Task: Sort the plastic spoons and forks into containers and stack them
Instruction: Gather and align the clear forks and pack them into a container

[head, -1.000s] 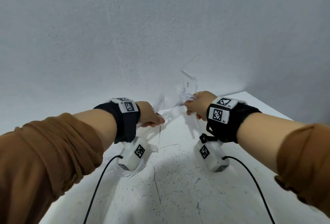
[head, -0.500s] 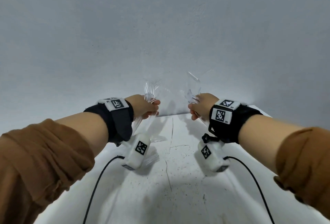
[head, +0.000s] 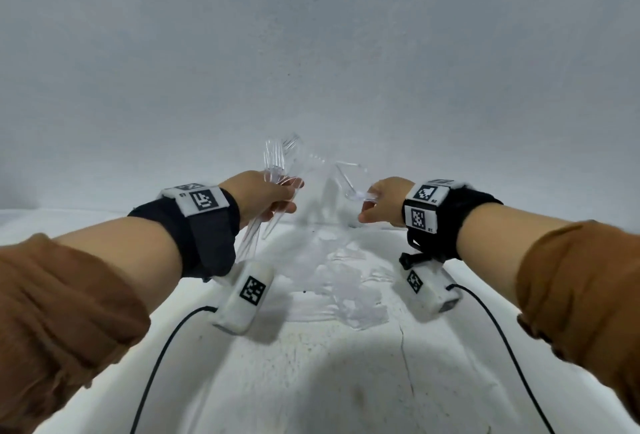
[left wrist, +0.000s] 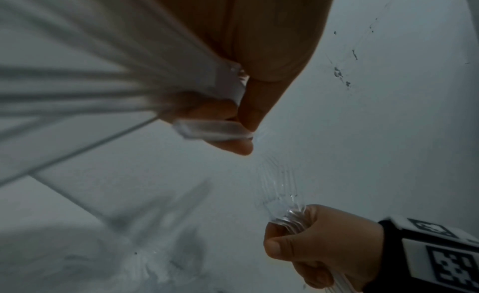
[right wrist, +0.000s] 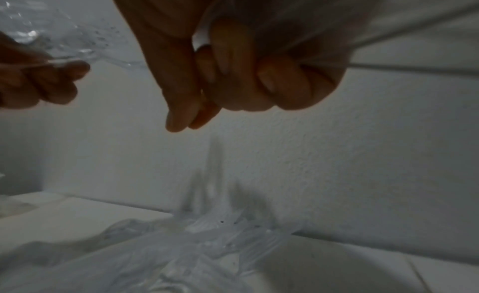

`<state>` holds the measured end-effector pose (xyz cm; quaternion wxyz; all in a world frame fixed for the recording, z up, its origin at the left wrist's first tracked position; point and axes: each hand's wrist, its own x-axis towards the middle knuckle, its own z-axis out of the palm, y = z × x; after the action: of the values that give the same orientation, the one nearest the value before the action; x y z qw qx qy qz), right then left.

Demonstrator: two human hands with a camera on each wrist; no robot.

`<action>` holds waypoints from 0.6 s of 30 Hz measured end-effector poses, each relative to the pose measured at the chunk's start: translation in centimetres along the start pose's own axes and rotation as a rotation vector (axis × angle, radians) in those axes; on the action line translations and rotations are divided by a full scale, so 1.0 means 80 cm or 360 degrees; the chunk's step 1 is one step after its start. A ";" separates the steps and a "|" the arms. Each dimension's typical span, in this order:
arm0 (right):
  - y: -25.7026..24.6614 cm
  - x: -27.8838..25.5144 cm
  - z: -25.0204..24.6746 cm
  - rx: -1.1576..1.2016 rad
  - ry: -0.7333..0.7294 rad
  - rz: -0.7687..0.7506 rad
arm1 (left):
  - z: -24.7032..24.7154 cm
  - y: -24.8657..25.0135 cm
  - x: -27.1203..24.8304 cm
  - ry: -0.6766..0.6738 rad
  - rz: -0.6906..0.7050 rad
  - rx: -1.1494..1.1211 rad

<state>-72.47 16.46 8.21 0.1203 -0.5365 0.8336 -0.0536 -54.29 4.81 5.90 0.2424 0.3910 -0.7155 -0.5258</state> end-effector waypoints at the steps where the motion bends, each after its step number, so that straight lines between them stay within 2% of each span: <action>1: -0.006 0.012 0.002 -0.0049 0.0011 -0.0002 | -0.008 -0.004 0.003 0.0049 -0.0015 0.0011; 9: -0.041 0.105 0.033 -0.0360 -0.0132 -0.0097 | -0.043 -0.025 0.038 0.0239 -0.0049 0.0176; 12: -0.056 0.138 0.051 -0.0572 -0.0242 -0.0100 | -0.048 -0.033 0.052 0.0192 -0.0038 0.0224; 15: -0.063 0.157 0.066 -0.0930 -0.0279 -0.0207 | -0.047 -0.041 0.060 0.0136 -0.0040 0.0275; 18: -0.065 0.164 0.071 -0.1070 -0.0332 -0.0221 | -0.042 -0.046 0.065 0.0075 -0.0037 0.0337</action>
<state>-71.57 2.60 1.99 0.0174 -0.6041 0.7493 0.2707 -53.65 -1.86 3.17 0.2103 0.4350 -0.7566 -0.4406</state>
